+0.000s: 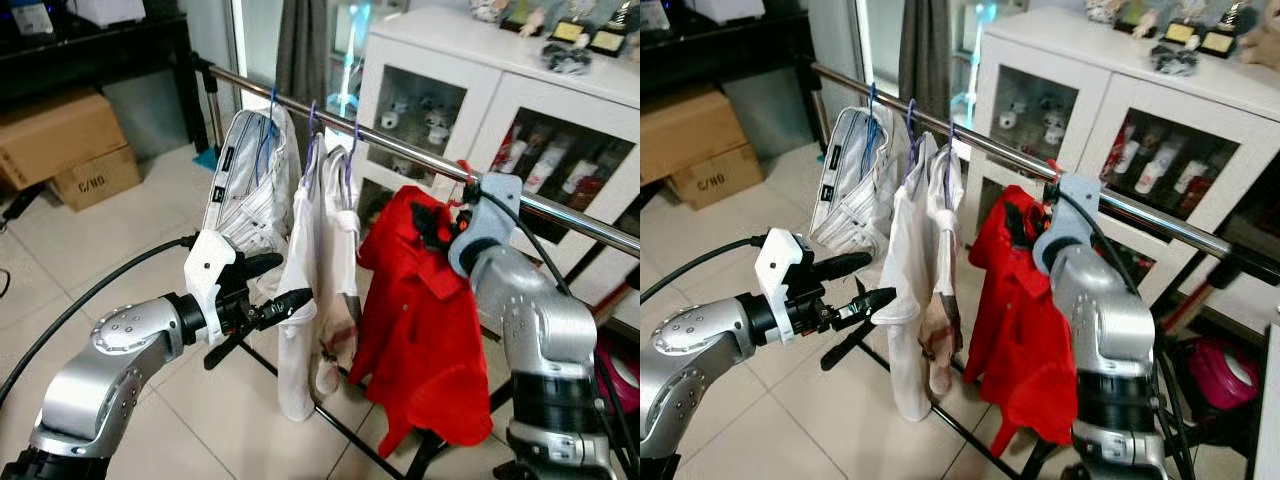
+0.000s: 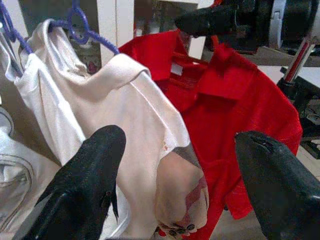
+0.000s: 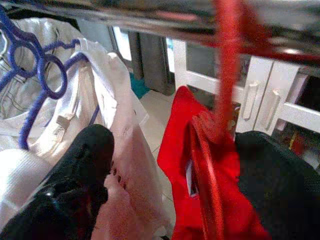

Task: Hang hanger

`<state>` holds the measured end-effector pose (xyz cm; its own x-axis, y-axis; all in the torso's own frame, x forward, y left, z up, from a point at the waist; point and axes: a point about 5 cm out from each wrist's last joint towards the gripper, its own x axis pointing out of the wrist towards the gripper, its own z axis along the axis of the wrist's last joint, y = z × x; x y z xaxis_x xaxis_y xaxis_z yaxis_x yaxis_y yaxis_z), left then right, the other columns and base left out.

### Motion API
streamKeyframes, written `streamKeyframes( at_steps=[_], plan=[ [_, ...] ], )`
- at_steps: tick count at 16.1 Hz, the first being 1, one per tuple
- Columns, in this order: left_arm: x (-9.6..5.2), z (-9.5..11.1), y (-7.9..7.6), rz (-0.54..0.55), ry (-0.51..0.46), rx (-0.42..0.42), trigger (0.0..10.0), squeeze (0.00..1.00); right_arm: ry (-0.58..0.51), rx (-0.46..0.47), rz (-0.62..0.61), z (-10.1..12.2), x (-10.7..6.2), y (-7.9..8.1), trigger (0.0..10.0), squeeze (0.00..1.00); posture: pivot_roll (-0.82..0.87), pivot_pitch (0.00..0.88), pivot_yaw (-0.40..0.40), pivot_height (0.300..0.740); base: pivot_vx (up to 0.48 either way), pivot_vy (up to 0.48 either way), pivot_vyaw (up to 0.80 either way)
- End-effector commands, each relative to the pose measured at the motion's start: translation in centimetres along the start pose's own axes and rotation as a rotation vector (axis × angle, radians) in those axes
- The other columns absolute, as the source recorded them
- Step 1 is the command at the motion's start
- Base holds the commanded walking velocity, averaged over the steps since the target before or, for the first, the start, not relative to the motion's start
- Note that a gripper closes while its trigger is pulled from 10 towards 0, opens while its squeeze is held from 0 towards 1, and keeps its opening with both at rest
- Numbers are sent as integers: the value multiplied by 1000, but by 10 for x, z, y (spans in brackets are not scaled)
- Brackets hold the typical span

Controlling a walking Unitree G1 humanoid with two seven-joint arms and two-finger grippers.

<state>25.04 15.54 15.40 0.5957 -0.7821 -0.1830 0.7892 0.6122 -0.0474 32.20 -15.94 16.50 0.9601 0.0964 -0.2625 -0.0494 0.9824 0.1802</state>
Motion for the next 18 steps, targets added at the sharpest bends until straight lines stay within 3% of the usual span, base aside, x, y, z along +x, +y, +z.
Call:
streamKeyframes(
  at_steps=[1, 2, 9, 18],
  plan=[
    [2, 4, -5, -35, -3, 16, 10000, 0, -16, 22, -6, 4, 2, -1, 824, 0, 9, 0, -48, 740, 0, 0, 0],
    [3, 4, -5, -43, -1, 16, 10000, 0, -18, 55, -11, 4, 2, -1, 0, 0, 8, 0, -47, 740, 0, 0, 0],
    [6, 4, -4, -51, -1, 26, 10000, 0, 2, 51, -15, 2, 4, -7, 0, 0, 4, 0, -48, 740, 0, 0, 0],
    [9, 5, -1, -34, -2, 46, 10000, 0, 6, 1, 18, 3, 10, -1, 0, 0, 8, 0, -61, 740, 0, 0, 0]
  ],
)
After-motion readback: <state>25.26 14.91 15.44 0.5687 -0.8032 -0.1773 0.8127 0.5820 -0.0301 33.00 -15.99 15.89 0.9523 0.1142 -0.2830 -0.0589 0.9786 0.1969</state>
